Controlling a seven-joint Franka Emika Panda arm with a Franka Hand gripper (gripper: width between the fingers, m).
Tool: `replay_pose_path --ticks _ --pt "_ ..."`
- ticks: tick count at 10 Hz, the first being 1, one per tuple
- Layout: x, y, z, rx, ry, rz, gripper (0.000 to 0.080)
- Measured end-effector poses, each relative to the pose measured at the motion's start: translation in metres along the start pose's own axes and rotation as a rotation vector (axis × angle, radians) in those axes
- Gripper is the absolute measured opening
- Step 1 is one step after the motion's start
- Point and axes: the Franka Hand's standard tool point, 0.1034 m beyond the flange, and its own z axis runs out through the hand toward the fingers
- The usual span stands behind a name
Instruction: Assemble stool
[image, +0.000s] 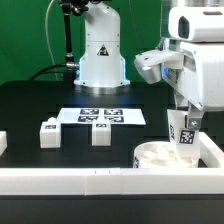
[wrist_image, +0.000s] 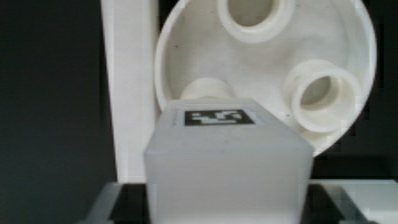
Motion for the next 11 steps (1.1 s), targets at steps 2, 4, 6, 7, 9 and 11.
replay_pose_path --ticks 2,4,6,7,9,11 --pt "-0.0035 -0.0011 0.001 0.017 0.033 0.314 0.0337" --pt "-0.0042 -0.0007 0.0013 0.02 0.052 0.535 0.0337" --pt "-0.0037 -0.0004 0.001 0.022 0.053 0.67 0.0337" --pt "-0.0037 -0.0002 0.0011 0.023 0.053 0.734 0.0337" --pt "-0.0029 -0.0002 0.0011 0.029 0.056 0.878 0.0337" --pt "-0.001 0.0003 0.0013 0.027 0.08 1.085 0.0337"
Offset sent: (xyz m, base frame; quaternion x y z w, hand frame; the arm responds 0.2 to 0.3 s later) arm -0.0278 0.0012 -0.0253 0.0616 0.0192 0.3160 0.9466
